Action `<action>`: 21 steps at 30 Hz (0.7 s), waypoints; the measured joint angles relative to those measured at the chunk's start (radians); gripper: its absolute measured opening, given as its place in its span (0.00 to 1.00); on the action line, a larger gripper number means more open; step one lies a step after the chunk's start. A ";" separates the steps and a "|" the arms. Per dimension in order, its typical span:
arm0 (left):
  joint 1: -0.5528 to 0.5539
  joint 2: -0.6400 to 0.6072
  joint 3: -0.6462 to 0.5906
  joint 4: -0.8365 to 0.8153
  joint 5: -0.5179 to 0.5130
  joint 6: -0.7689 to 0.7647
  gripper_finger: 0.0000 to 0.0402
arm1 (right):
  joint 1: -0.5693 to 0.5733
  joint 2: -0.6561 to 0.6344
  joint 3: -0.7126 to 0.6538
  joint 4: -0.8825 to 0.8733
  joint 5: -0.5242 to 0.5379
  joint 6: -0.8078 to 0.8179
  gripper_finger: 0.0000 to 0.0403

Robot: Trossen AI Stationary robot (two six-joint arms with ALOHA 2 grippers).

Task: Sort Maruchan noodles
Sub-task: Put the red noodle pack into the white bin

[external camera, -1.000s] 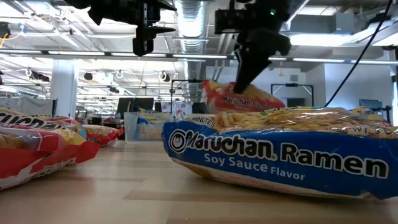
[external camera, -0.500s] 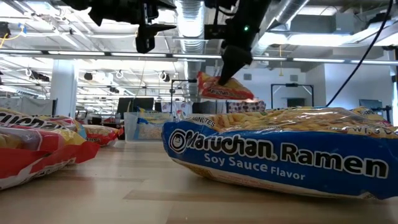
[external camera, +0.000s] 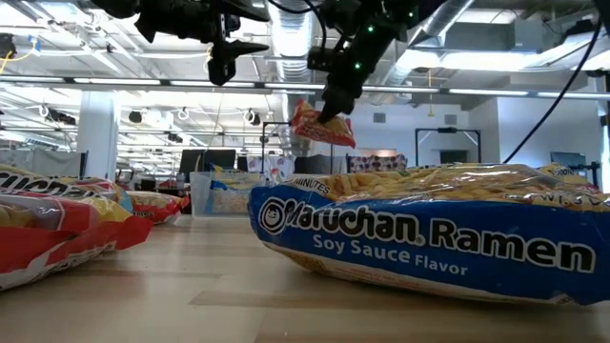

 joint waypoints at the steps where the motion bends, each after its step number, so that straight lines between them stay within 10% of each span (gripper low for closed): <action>1: 0.000 0.000 0.000 0.000 -0.005 0.006 0.46 | -0.012 0.000 0.000 0.006 0.000 -0.013 0.01; 21: 0.011 0.000 0.000 -0.005 -0.056 0.025 0.46 | -0.074 0.198 -0.001 0.073 0.000 -0.044 0.01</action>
